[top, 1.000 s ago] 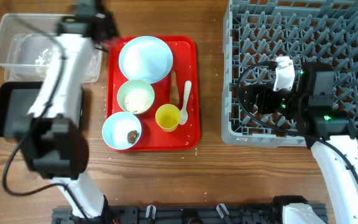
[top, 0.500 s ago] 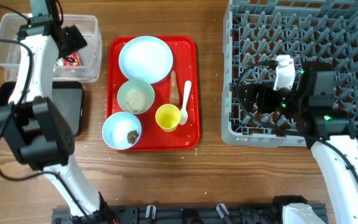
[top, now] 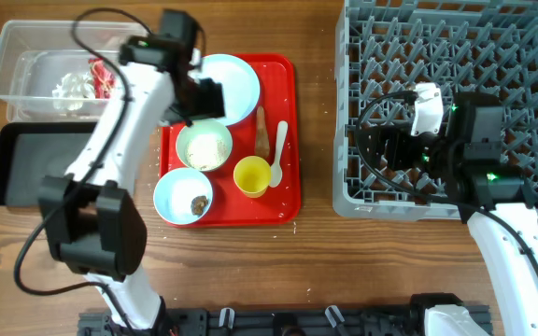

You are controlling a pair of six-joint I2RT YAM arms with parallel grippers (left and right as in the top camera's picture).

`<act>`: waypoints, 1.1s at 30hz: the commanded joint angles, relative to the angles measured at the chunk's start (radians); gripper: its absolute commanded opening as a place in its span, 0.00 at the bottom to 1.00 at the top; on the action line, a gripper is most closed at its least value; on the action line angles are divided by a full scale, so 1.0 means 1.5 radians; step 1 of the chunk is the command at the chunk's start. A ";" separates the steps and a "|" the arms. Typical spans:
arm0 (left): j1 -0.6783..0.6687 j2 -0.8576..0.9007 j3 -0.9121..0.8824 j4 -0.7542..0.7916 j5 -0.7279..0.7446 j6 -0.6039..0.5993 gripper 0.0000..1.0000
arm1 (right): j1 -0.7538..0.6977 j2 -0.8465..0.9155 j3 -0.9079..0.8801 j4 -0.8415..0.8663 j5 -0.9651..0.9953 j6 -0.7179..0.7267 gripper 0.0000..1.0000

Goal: Sort waste into correct bins and load items into the dishwasher rack
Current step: 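Grasp the rim of the green rice bowl with the left gripper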

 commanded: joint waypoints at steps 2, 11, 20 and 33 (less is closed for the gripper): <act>-0.027 0.002 -0.084 0.066 0.026 0.008 0.56 | 0.003 0.009 0.010 0.000 -0.015 0.009 1.00; -0.067 0.002 -0.186 0.190 0.026 0.008 0.34 | 0.003 0.009 0.010 -0.001 -0.016 0.009 1.00; -0.071 0.002 -0.233 0.243 0.023 -0.003 0.15 | 0.003 0.009 0.010 -0.001 -0.016 0.009 1.00; -0.073 0.005 -0.262 0.296 0.023 -0.003 0.04 | 0.003 0.009 0.010 -0.002 -0.015 0.009 1.00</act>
